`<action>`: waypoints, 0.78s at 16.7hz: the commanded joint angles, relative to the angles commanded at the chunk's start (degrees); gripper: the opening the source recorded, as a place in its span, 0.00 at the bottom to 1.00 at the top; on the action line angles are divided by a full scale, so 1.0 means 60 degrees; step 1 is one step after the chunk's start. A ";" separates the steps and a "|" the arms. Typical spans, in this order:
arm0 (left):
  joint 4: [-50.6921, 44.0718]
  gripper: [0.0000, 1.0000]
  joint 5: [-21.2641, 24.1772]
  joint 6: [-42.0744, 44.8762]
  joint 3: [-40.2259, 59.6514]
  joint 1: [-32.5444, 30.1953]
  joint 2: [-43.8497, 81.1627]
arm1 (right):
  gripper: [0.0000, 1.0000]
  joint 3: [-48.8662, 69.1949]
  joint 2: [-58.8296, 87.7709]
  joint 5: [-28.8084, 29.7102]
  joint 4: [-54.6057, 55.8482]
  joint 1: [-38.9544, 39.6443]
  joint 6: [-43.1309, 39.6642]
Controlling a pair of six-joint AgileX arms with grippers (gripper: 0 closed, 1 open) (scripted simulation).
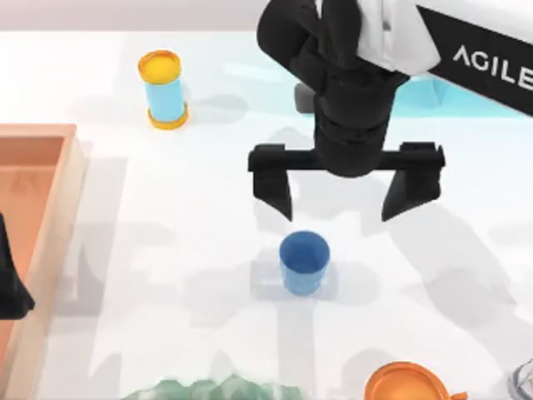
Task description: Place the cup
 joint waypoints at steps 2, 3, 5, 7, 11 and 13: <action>0.0000 1.00 0.0000 0.0000 0.0000 0.0000 0.0000 | 1.00 -0.0154 0.0023 0.0002 0.0153 0.0009 -0.0012; 0.0000 1.00 0.0000 0.0000 0.0000 0.0000 0.0000 | 1.00 -0.0370 0.0058 0.0004 0.0376 0.0016 -0.0017; 0.0000 1.00 0.0000 0.0000 0.0000 0.0000 0.0000 | 1.00 -0.0969 0.0178 0.0006 0.1112 0.0027 -0.0011; 0.0000 1.00 0.0000 0.0000 0.0000 0.0000 0.0000 | 1.00 -0.1696 0.0345 0.0006 0.2099 0.0037 0.0007; 0.0000 1.00 0.0000 0.0000 0.0000 0.0000 0.0000 | 1.00 -0.2785 0.0608 0.0009 0.3395 0.0068 0.0040; 0.0000 1.00 0.0000 0.0000 0.0000 0.0000 0.0000 | 1.00 -0.2855 0.0630 0.0009 0.3471 0.0072 0.0044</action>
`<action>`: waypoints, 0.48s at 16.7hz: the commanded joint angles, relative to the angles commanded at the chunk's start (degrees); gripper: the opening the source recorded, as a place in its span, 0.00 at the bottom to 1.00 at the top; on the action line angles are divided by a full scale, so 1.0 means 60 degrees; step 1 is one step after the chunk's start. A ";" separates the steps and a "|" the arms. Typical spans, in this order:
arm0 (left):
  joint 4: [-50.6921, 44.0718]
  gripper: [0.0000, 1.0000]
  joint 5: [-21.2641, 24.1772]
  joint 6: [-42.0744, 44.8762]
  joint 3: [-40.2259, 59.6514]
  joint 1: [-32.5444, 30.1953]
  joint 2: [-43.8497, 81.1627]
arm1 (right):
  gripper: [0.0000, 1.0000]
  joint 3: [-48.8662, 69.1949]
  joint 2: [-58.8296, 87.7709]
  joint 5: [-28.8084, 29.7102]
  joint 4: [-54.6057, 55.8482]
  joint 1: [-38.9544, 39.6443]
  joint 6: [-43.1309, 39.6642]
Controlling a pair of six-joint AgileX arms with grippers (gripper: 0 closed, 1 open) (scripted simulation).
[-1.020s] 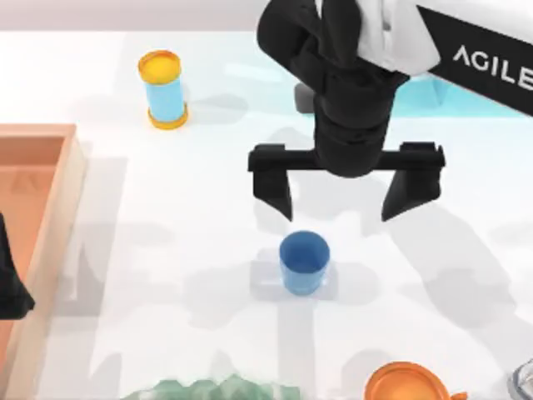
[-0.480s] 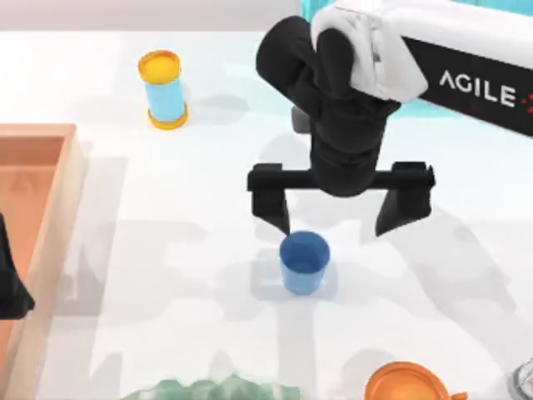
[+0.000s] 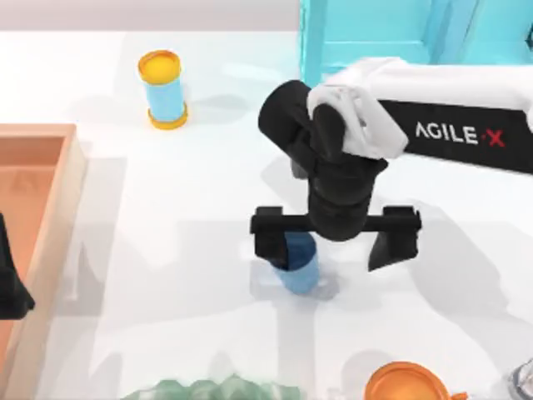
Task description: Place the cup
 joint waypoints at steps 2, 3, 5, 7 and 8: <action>0.0000 1.00 0.0000 0.0000 0.0000 0.0000 0.0000 | 1.00 0.0000 0.0000 0.0000 0.0000 0.0000 0.0000; 0.0000 1.00 0.0000 0.0000 0.0000 0.0000 0.0000 | 0.92 0.0000 0.0000 0.0000 0.0000 0.0000 0.0000; 0.0000 1.00 0.0000 0.0000 0.0000 0.0000 0.0000 | 0.77 0.0000 0.0000 0.0000 0.0000 0.0000 0.0000; 0.0000 1.00 0.0000 0.0000 0.0000 0.0000 0.0000 | 0.62 0.0000 0.0000 0.0000 0.0000 0.0000 0.0000; 0.0000 1.00 0.0000 0.0000 0.0000 0.0000 0.0000 | 0.55 0.0000 0.0000 0.0000 0.0000 0.0000 0.0000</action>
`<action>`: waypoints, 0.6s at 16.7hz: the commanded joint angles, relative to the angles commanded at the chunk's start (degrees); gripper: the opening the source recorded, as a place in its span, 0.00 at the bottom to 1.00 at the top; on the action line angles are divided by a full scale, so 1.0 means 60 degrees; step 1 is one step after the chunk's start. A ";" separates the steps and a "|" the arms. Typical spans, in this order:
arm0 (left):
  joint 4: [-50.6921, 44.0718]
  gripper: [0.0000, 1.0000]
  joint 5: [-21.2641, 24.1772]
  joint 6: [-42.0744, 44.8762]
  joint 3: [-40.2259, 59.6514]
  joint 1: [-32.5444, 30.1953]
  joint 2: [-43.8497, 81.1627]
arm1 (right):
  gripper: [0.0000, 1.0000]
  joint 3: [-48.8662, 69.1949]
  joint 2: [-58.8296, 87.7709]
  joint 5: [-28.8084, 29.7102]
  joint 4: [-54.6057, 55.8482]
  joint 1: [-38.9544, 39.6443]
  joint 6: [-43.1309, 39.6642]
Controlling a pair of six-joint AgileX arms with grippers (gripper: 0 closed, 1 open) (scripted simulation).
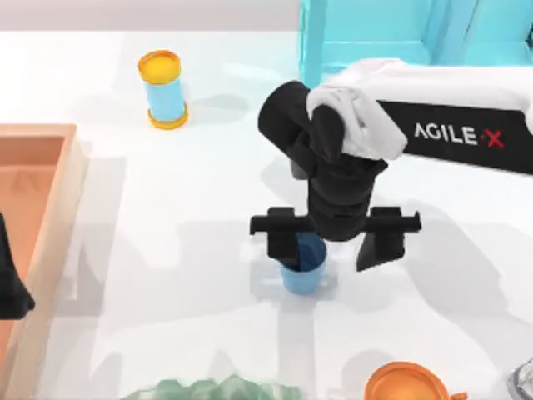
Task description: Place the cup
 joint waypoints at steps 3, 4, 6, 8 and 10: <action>0.0000 1.00 0.0000 0.0000 0.0000 0.0000 0.0000 | 0.32 0.0000 0.0000 0.0000 0.0000 0.0000 0.0000; 0.0000 1.00 0.0000 0.0000 0.0000 0.0000 0.0000 | 0.25 0.0000 0.0000 0.0000 0.0000 0.0000 0.0000; 0.0000 1.00 0.0000 0.0000 0.0000 0.0000 0.0000 | 0.10 0.0000 0.0000 0.0000 0.0000 0.0000 0.0000; 0.0000 1.00 0.0000 0.0000 0.0000 0.0000 0.0000 | 0.00 0.0000 0.0000 0.0000 0.0000 0.0000 0.0000; 0.0000 1.00 0.0000 0.0000 0.0000 0.0000 0.0000 | 0.00 0.0000 0.0000 0.0000 0.0000 0.0000 0.0000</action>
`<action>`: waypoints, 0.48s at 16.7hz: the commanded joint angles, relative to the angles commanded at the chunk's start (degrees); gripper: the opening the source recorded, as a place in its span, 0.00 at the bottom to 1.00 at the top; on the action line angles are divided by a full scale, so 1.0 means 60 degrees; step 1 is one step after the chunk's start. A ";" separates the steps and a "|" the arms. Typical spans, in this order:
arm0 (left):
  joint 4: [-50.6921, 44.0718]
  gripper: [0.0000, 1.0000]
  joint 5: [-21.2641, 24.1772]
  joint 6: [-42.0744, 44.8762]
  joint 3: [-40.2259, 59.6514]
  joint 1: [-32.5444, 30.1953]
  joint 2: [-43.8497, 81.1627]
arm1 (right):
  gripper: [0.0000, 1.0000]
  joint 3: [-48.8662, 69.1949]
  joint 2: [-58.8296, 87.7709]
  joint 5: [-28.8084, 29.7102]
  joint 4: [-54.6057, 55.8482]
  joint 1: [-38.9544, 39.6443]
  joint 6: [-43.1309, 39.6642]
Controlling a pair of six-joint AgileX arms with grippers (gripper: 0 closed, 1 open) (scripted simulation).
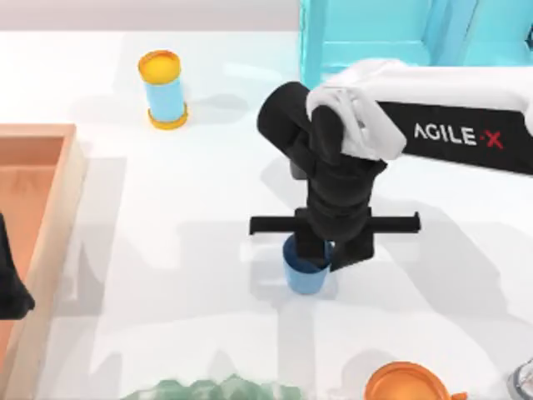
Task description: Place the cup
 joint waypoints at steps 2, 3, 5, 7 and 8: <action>0.0000 1.00 0.0000 0.0000 0.0000 0.0000 0.0000 | 0.00 0.0000 0.0000 0.0000 0.0000 0.0000 0.0000; 0.0000 1.00 0.0000 0.0000 0.0000 0.0000 0.0000 | 0.00 0.0000 0.0000 0.0000 0.0000 0.0000 0.0000; 0.0000 1.00 0.0000 0.0000 0.0000 0.0000 0.0000 | 0.00 0.0000 0.0000 0.0000 0.0000 0.0000 0.0000; 0.0000 1.00 0.0000 0.0000 0.0000 0.0000 0.0000 | 0.00 0.0003 -0.0023 0.0003 -0.0004 -0.0045 -0.0017; 0.0000 1.00 0.0000 0.0000 0.0000 0.0000 0.0000 | 0.00 -0.0029 -0.0083 0.0004 -0.0027 -0.0156 -0.0126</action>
